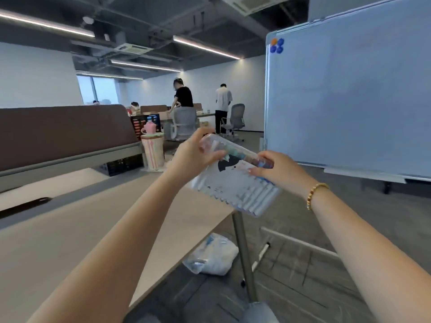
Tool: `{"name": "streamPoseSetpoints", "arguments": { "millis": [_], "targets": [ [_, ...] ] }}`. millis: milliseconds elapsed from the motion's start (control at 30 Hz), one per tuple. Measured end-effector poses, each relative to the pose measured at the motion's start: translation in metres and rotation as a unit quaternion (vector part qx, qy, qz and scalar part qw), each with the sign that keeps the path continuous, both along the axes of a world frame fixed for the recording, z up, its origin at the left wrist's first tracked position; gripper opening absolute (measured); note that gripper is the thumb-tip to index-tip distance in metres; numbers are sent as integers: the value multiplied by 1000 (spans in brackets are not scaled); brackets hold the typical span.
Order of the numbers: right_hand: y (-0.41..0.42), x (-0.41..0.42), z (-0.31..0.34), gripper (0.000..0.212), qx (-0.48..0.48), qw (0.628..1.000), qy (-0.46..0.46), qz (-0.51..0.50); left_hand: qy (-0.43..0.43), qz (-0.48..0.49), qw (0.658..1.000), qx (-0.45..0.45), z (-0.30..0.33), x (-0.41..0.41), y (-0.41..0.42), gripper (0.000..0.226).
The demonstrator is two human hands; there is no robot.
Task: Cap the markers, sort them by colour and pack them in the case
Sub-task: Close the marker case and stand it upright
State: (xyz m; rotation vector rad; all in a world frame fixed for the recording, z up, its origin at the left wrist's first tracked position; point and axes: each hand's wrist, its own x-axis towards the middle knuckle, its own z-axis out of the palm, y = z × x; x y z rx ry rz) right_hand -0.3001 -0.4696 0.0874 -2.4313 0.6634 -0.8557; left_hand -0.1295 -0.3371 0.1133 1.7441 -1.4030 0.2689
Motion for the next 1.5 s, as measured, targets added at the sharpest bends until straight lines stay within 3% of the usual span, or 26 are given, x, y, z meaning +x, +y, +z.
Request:
{"name": "streamPoseSetpoints", "arguments": {
  "millis": [167,333,400,467,600,733,933,1133,1500],
  "targets": [
    [-38,-72,6,26,-69,989,53,-120,-109,-42,993,33,-1,-44,-73,58],
    [-82,-124,7,30,-103,968,112,-200,-291,-93,950,69,-4,-89,-148,53],
    [-103,-140,6,33,-115,959,133,-221,-297,-88,944,113,-6,-106,-181,60],
    [-125,-159,5,34,-121,952,143,-244,-230,-110,957,141,-10,-120,-212,67],
    [-179,-201,7,34,-140,931,165,-294,39,-207,967,146,-22,-146,-273,66],
    [-237,-228,14,42,-176,901,201,-341,78,-239,958,138,-37,-165,-337,30],
    [-322,-236,21,49,-202,883,179,-385,212,-277,933,90,-44,-176,-426,32],
    [-384,-234,-2,49,-176,877,184,-407,223,-270,932,88,-68,-179,-499,45],
    [-464,-218,-40,47,-147,899,157,-381,214,-258,937,98,-107,-160,-569,37]
  ]
}}
